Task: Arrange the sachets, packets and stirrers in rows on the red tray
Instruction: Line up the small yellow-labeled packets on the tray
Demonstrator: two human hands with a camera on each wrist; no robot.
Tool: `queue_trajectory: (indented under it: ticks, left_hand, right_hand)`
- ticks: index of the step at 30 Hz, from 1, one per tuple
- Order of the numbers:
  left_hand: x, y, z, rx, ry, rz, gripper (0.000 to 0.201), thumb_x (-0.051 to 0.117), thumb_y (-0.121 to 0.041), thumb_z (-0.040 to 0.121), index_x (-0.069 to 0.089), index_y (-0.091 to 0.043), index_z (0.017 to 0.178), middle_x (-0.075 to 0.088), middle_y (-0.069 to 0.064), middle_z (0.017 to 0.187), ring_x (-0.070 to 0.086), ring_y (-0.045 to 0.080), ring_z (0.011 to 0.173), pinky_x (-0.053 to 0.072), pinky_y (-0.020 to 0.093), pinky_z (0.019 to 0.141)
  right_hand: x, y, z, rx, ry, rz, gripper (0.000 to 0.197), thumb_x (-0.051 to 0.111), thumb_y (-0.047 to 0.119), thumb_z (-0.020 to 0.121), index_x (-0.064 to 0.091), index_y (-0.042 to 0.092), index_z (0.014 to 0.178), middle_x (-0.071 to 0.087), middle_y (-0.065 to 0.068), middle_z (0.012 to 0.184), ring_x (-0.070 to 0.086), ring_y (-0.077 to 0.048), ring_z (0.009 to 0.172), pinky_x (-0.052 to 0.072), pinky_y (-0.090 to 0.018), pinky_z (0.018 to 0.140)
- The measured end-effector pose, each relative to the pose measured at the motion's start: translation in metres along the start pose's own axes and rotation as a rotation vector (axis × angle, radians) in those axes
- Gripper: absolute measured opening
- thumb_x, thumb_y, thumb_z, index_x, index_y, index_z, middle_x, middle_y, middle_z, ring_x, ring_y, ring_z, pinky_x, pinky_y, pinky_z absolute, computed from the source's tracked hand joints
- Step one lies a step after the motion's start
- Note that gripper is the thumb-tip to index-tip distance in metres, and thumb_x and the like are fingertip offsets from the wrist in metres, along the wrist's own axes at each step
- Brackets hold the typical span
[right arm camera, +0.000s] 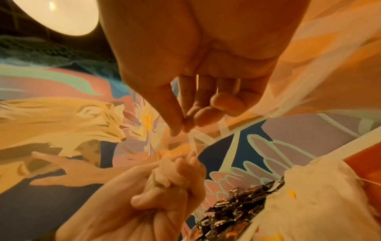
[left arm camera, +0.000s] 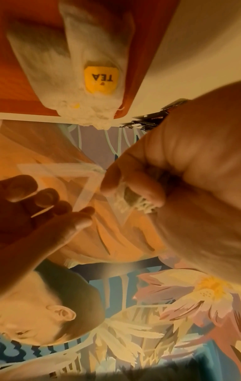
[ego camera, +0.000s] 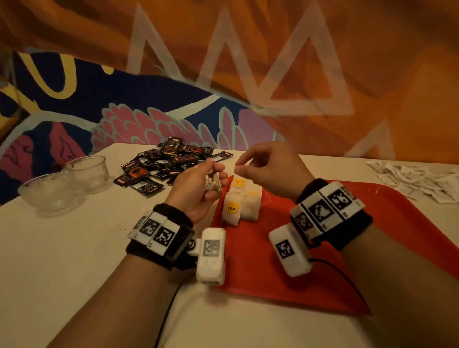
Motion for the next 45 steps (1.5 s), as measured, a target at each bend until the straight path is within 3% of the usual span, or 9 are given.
queue_trajectory:
  ticks: [6, 12, 19, 23, 27, 31, 35, 39, 45]
  left_hand:
    - [0.016, 0.005, -0.006, -0.024, 0.101, 0.073, 0.033, 0.041, -0.031, 0.106, 0.059, -0.004, 0.103, 0.063, 0.009, 0.076, 0.047, 0.007, 0.045, 0.029, 0.015, 0.033]
    - [0.022, 0.006, -0.009, -0.031, 0.137, 0.076, 0.03, 0.044, -0.028, 0.105, 0.06, -0.003, 0.107, 0.063, 0.01, 0.08, 0.055, 0.008, 0.052, 0.035, 0.014, 0.035]
    - [0.022, 0.001, -0.012, -0.01, 0.166, 0.051, 0.013, 0.05, -0.005, 0.099, 0.06, -0.002, 0.106, 0.066, 0.011, 0.087, 0.066, 0.012, 0.064, 0.041, 0.014, 0.041]
    - [0.021, 0.0, -0.01, 0.012, 0.178, 0.077, 0.024, 0.051, -0.02, 0.1, 0.062, -0.001, 0.111, 0.061, 0.008, 0.087, 0.055, 0.01, 0.061, 0.036, 0.015, 0.039]
    - [0.027, -0.004, -0.013, 0.137, 0.219, 0.268, 0.052, 0.065, -0.043, 0.075, 0.066, -0.006, 0.111, 0.063, 0.008, 0.087, 0.045, 0.009, 0.056, 0.032, 0.015, 0.04]
    - [0.029, -0.004, -0.016, 0.153, 0.244, 0.413, 0.038, 0.07, -0.033, 0.077, 0.07, -0.008, 0.106, 0.065, 0.015, 0.081, 0.042, 0.009, 0.05, 0.031, 0.014, 0.039]
    - [0.02, -0.005, -0.011, 0.144, 0.165, 0.356, 0.024, 0.066, -0.016, 0.088, 0.07, -0.002, 0.107, 0.048, 0.01, 0.07, 0.04, 0.009, 0.047, 0.025, 0.016, 0.035]
    - [0.018, -0.008, -0.011, 0.158, 0.141, 0.317, 0.017, 0.062, -0.013, 0.093, 0.07, -0.009, 0.107, 0.053, 0.005, 0.069, 0.046, 0.009, 0.049, 0.026, 0.016, 0.035]
    - [0.018, -0.01, -0.012, 0.186, 0.125, 0.437, 0.015, 0.064, -0.007, 0.092, 0.067, -0.007, 0.107, 0.056, 0.01, 0.076, 0.049, 0.01, 0.047, 0.029, 0.017, 0.036]
  right_hand:
    - [0.02, 0.006, -0.011, -0.021, 0.088, -0.047, 0.014, 0.08, 0.04, 0.078, 0.075, 0.028, 0.084, 0.068, 0.013, 0.079, 0.06, 0.0, 0.074, 0.041, -0.014, 0.061]
    - [0.011, -0.008, -0.007, 0.039, 0.048, 0.046, 0.017, 0.076, 0.021, 0.084, 0.071, 0.03, 0.07, 0.069, 0.012, 0.075, 0.064, -0.003, 0.078, 0.047, -0.02, 0.071]
    - [-0.009, -0.028, -0.005, 0.154, -0.105, 0.331, 0.016, 0.065, 0.009, 0.089, 0.063, 0.02, 0.077, 0.072, -0.003, 0.073, 0.071, -0.019, 0.07, 0.048, -0.031, 0.06]
    - [-0.015, -0.031, -0.005, 0.157, -0.125, 0.355, 0.013, 0.061, 0.012, 0.094, 0.059, 0.018, 0.083, 0.072, -0.005, 0.072, 0.073, -0.019, 0.069, 0.048, -0.031, 0.06]
    - [-0.012, -0.022, -0.004, 0.044, -0.06, 0.142, 0.011, 0.065, 0.019, 0.093, 0.062, 0.023, 0.083, 0.071, 0.0, 0.072, 0.069, -0.012, 0.066, 0.048, -0.025, 0.061]
    - [-0.008, -0.008, -0.006, -0.076, 0.004, 0.036, 0.012, 0.067, 0.022, 0.092, 0.066, 0.028, 0.082, 0.07, 0.005, 0.074, 0.067, -0.007, 0.066, 0.054, -0.024, 0.068]
    - [-0.019, -0.007, -0.005, -0.098, -0.132, 0.11, 0.006, 0.068, 0.025, 0.091, 0.067, 0.027, 0.086, 0.071, 0.003, 0.081, 0.067, -0.014, 0.077, 0.057, -0.036, 0.076]
    - [-0.012, -0.01, -0.009, -0.037, -0.057, 0.208, 0.018, 0.075, 0.04, 0.081, 0.068, 0.027, 0.092, 0.071, 0.009, 0.091, 0.068, -0.005, 0.084, 0.056, -0.023, 0.075]
    - [-0.018, -0.015, -0.006, -0.006, -0.128, 0.317, 0.016, 0.069, 0.01, 0.09, 0.065, 0.023, 0.081, 0.074, -0.003, 0.078, 0.072, -0.016, 0.073, 0.056, -0.032, 0.064]
Point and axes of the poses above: each hand's wrist, its own z-axis towards the middle knuckle, its own x-axis out of the palm, y = z × x, the point moved 8 cm from there along z, towards the middle knuckle
